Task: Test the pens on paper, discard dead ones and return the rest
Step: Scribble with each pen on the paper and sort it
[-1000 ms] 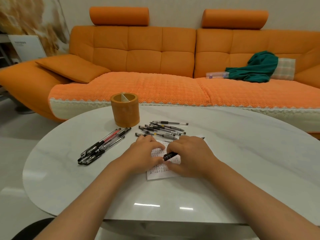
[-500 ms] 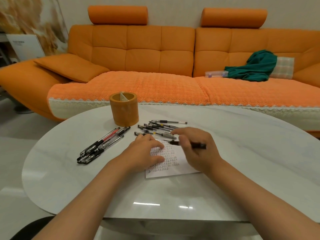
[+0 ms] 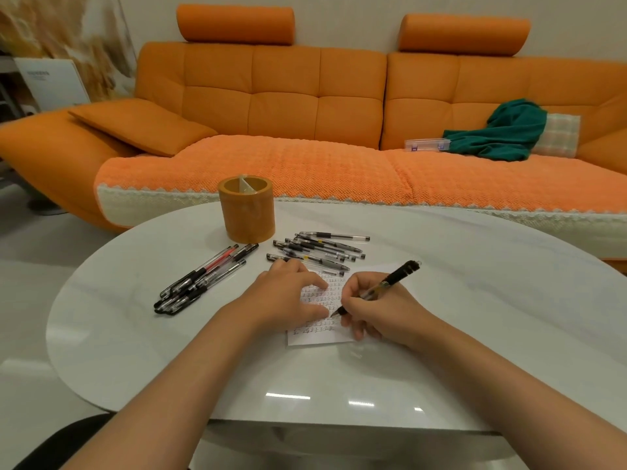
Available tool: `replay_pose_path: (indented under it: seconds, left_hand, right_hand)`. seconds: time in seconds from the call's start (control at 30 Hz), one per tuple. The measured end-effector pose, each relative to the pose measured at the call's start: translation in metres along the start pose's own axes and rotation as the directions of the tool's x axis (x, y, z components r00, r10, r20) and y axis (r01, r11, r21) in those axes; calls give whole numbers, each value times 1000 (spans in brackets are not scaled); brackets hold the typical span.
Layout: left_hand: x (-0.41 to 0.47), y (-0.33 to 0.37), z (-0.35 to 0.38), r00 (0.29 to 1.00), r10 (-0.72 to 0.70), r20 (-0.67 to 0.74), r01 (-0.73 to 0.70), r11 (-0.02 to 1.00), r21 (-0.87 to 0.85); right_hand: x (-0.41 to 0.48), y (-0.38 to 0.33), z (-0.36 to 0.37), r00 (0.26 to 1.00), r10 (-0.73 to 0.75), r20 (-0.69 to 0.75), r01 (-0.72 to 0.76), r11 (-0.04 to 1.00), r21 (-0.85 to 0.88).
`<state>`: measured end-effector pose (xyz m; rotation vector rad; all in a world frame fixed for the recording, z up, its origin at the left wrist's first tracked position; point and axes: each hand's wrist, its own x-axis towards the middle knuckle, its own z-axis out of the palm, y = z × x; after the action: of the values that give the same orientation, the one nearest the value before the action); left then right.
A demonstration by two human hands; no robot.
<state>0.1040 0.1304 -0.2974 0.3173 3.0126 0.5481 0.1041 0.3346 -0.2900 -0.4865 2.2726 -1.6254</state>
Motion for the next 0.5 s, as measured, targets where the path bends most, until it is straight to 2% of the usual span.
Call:
replay_pose_path:
  seconds: [0.27, 0.37, 0.5]
  left_hand:
    - [0, 4, -1, 1000, -1, -6, 1, 999, 47]
    - [2, 4, 1, 1000, 10, 10, -10, 1000, 0]
    - [3, 1, 2, 999, 19, 28, -18, 999, -44]
  right_hand:
    - [-5, 3, -1, 998, -54, 46, 58, 994, -90]
    - [-3, 7, 1, 994, -98, 38, 104, 979, -177]
    - [-1, 11, 0, 991, -129, 38, 134, 976, -169]
